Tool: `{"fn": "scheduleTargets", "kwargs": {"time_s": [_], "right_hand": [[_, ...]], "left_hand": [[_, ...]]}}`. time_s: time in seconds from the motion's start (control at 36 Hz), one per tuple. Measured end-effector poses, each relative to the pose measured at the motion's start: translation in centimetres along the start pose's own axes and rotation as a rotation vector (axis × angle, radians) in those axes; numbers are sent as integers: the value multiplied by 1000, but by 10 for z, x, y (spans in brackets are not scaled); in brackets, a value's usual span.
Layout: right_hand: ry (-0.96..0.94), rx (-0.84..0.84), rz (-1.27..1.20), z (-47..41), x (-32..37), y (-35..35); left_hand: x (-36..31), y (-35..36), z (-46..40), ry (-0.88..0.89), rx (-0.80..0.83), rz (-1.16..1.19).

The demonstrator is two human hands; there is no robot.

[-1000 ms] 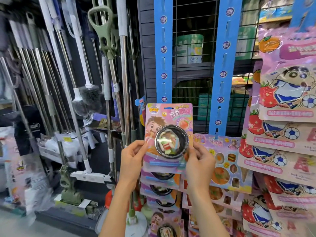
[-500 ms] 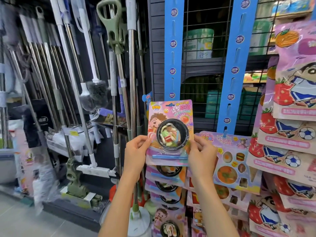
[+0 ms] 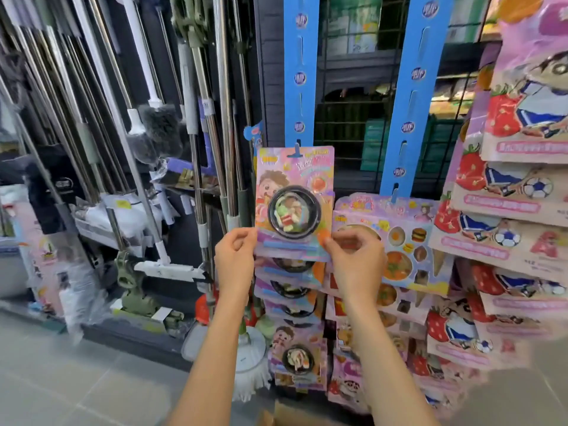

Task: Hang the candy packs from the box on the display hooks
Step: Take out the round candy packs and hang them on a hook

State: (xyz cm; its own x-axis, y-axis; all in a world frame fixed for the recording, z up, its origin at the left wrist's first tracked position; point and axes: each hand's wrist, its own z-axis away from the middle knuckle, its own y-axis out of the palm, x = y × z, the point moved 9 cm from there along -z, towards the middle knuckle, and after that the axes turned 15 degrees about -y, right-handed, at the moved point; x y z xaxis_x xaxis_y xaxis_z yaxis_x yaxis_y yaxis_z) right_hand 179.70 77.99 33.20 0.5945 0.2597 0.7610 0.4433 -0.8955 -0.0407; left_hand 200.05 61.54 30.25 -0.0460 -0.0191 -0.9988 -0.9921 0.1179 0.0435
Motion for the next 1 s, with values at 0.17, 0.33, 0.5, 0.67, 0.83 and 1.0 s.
{"fn": "scheduleTargets", "kwargs": {"time_s": [0.17, 0.33, 0.5, 0.67, 0.83, 1.0], "right_hand": [[5, 209, 63, 19, -21, -7], [108, 400, 49, 76, -74, -15], [296, 401, 98, 150, -152, -44], [586, 330, 138, 231, -239, -94], [927, 195, 161, 313, -323, -139], [1168, 144, 163, 382, -364, -171]], "left_hand": [[48, -13, 20, -105, -82, 38], [135, -26, 34, -284, -108, 40], [230, -22, 56, -489, -109, -14], [329, 1, 99, -715, -26, -126], [418, 45, 149, -1034, 195, -249], [489, 93, 176, -1259, 354, -337]]}}
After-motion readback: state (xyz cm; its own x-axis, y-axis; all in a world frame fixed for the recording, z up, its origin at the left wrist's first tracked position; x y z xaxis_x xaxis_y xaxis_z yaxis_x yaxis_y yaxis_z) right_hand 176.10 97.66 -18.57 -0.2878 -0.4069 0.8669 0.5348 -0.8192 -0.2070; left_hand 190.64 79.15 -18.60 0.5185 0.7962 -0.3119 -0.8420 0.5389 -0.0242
